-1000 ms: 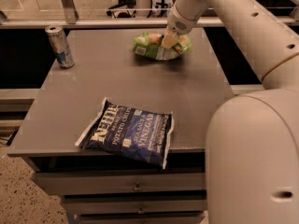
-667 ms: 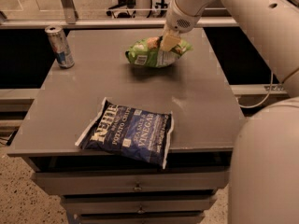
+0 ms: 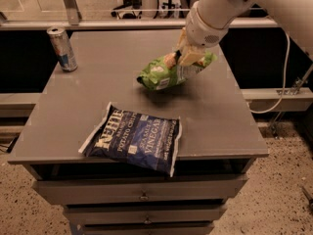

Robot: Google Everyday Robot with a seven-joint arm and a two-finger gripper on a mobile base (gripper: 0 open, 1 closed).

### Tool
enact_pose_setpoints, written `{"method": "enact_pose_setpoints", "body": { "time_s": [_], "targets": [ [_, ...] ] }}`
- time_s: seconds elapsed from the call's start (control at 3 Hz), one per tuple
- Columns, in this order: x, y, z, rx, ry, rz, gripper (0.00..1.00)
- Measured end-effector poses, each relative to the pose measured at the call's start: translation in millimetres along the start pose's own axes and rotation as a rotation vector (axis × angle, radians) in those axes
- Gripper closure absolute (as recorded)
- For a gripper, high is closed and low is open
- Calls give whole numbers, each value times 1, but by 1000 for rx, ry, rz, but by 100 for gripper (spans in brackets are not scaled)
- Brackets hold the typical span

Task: Move green rice chip bag near blue chip bag

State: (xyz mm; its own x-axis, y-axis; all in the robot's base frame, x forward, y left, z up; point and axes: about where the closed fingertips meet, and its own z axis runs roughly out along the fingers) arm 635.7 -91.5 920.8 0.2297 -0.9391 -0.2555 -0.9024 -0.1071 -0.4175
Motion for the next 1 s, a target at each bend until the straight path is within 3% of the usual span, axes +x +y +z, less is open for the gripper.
{"method": "enact_pose_setpoints", "body": {
  "time_s": [0.67, 1.0],
  "targets": [
    [14, 41, -22, -34, -64, -92, 98],
    [13, 65, -16, -79, -94, -103, 77]
  ]
}}
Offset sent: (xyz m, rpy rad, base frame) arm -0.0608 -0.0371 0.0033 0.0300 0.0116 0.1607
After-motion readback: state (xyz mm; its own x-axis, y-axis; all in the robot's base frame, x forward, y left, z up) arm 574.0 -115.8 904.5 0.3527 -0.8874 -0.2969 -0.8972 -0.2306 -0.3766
